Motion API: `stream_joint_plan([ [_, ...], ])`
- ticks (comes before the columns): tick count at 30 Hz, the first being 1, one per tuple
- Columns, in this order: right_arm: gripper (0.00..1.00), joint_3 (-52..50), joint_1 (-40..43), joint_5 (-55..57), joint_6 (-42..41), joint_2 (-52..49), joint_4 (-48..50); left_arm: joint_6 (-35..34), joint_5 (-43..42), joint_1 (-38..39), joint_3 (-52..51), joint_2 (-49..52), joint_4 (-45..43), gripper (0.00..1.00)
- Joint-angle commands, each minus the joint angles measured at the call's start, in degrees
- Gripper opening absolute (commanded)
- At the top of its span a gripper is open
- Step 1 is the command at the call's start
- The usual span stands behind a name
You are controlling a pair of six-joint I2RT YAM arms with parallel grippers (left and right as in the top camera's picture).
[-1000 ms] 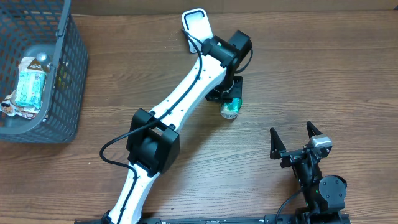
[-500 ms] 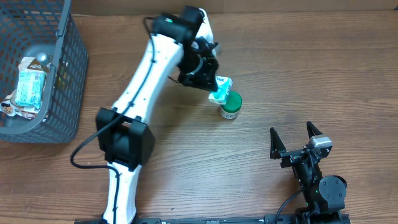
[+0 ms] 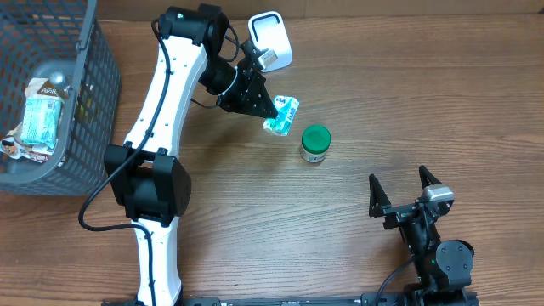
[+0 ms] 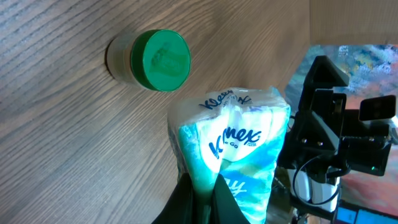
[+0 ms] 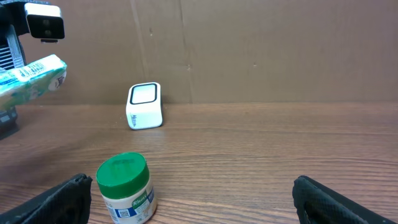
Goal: Scan the item barcode
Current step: 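Move the Kleenex pack under the scanner and set it down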
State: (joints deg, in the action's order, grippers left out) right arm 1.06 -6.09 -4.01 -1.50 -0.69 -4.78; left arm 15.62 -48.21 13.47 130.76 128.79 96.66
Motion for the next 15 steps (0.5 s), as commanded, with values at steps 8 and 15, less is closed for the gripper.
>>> stream_joint_plan([
  [8,1.0,-0.61,-0.28,0.76,0.07,0.52,0.17,-7.21,17.38,0.2,1.33,-1.6,0.15,0.05],
  [15,1.0,-0.61,-0.28,0.76,0.07,0.52,0.17,-13.11,26.88,2.78,-0.42,-1.6,-0.46,0.05],
])
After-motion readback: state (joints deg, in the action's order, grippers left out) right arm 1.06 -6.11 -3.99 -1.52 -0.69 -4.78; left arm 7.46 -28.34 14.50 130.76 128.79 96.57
